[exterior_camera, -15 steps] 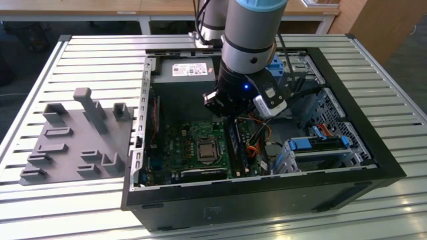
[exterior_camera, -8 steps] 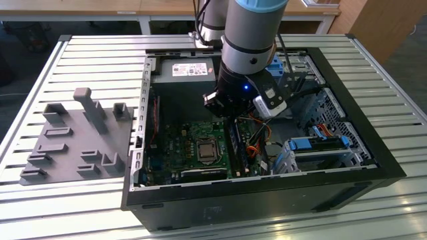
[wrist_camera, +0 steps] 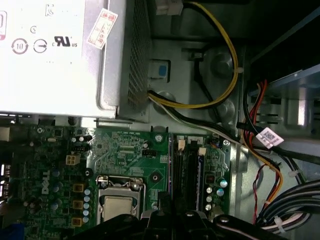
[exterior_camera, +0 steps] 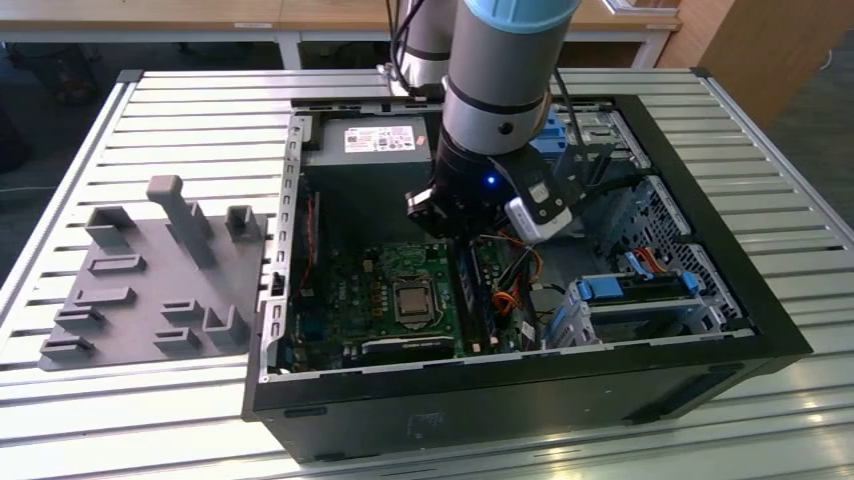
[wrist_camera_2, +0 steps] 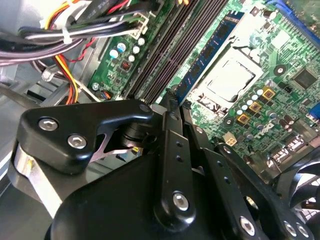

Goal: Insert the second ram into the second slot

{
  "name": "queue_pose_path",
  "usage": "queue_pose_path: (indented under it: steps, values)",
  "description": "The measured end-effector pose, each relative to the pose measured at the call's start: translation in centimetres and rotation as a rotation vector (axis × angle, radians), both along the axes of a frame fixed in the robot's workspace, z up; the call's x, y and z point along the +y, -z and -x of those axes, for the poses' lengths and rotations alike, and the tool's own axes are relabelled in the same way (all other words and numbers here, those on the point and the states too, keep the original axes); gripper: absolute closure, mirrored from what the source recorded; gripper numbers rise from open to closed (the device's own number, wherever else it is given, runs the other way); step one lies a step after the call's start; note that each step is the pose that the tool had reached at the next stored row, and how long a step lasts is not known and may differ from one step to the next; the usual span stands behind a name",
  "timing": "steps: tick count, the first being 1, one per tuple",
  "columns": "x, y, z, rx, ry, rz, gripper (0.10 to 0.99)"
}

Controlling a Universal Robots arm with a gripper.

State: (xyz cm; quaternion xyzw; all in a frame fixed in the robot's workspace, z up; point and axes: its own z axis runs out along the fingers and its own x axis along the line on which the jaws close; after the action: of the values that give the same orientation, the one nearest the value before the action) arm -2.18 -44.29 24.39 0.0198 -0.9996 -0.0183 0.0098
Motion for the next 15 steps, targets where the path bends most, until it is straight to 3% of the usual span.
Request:
queue_pose_path:
  steps: [4, 15]
  values:
    - [-0.45, 0.03, 0.0, 0.0001, 0.005, 0.0, 0.949]
    - [-0.71, 0.4, -0.28, 0.0015, 0.025, 0.002, 0.949]
